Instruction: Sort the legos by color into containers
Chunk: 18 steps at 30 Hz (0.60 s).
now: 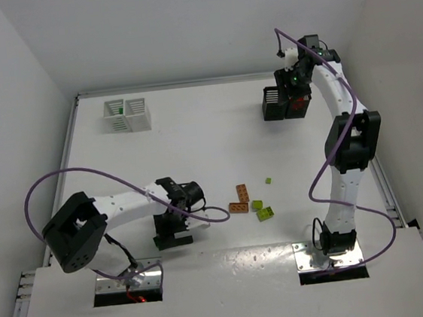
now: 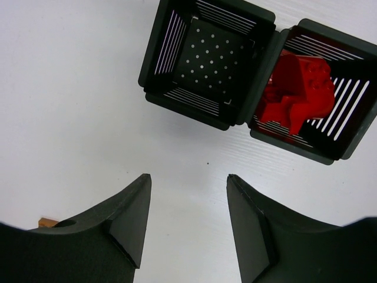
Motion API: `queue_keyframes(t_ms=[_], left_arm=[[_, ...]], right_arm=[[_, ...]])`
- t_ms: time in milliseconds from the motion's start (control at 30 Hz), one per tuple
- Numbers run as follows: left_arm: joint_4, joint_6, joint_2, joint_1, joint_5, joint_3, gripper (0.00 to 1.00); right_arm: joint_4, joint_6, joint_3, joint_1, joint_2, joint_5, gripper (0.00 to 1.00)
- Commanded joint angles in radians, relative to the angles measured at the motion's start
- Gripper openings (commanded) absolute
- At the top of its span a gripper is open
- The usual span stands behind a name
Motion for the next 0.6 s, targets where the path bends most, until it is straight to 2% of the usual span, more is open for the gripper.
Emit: queue_keyframes(t_ms=[0,267,400,567], left_arm=[[0.006,-0.054,0.018,-0.02,-0.054,0.001,1.0],[0.019,-0.085,0.063,-0.051,-0.104,0.001,0.76],[0.019,-0.094,0.099,-0.069,-0.113,0.001,0.72],[0.019,-0.094,0.11,-0.101,-0.113,0.01,0.73]], right_arm=[[0.034,0.003,-0.008,-0.005,-0.051,-0.002,0.55],[0.044,0.003,-0.008,-0.005,-0.051,-0.002,0.55],[0.044,-0.006,-0.008,-0.014,-0.051,-0.002,0.55],[0.044,-0.015,-0.008,-0.023,-0.051,0.007,0.55]])
